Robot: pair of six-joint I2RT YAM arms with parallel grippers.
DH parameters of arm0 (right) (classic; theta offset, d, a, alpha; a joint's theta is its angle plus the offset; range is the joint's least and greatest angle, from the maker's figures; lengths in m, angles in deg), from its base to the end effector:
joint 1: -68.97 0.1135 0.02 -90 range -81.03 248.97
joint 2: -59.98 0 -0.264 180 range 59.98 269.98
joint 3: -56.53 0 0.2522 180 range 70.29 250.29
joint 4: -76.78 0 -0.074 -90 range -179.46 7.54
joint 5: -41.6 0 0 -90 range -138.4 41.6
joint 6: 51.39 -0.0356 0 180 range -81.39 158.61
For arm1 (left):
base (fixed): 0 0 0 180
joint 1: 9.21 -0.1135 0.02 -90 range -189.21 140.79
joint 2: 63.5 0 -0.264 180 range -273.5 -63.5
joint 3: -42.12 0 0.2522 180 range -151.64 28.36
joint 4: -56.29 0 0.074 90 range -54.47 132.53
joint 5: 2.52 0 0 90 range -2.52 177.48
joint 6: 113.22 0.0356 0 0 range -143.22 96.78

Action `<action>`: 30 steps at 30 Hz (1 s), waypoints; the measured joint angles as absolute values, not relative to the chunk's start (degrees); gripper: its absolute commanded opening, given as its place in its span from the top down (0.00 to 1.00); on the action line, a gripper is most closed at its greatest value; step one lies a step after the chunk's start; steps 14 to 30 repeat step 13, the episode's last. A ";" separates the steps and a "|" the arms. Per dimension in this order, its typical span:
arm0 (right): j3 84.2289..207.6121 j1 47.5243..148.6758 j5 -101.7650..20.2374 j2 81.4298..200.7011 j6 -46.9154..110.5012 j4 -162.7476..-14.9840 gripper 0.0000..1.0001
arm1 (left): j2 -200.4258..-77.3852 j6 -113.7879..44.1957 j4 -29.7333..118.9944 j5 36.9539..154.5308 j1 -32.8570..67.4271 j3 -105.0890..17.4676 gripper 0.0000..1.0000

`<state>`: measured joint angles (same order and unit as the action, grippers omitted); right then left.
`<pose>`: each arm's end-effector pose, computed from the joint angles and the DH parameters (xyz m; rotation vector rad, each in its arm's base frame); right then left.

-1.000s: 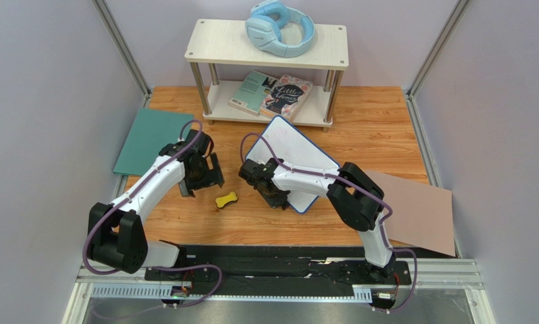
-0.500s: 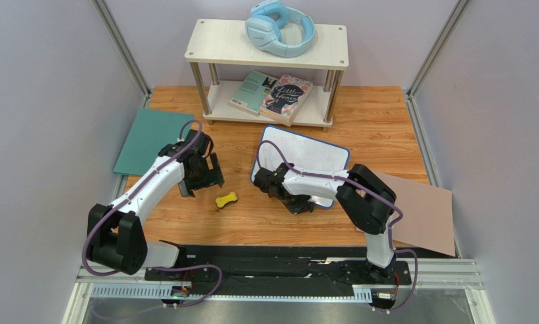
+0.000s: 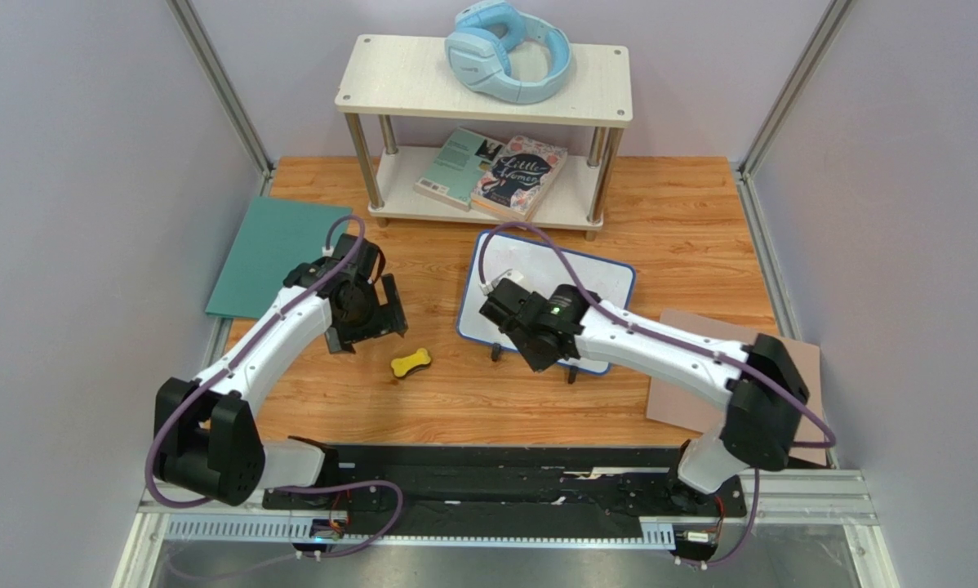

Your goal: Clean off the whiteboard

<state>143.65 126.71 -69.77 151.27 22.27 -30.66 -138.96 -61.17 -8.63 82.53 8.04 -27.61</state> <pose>0.1722 0.2485 0.2548 -0.9077 2.5714 -0.2196 0.2310 -0.0685 0.2406 -0.5235 2.7513 -0.1139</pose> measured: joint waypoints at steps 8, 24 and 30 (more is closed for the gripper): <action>143.98 123.10 -60.66 134.44 23.69 -39.97 0.00 | -131.90 -58.15 -5.37 84.91 8.04 -27.50 0.01; 144.20 114.23 -54.84 129.17 23.36 -43.59 0.00 | -130.00 -56.45 -4.43 86.66 8.04 -27.52 0.01; 144.20 114.23 -54.84 129.17 23.36 -43.59 0.00 | -130.00 -56.45 -4.43 86.66 8.04 -27.52 0.01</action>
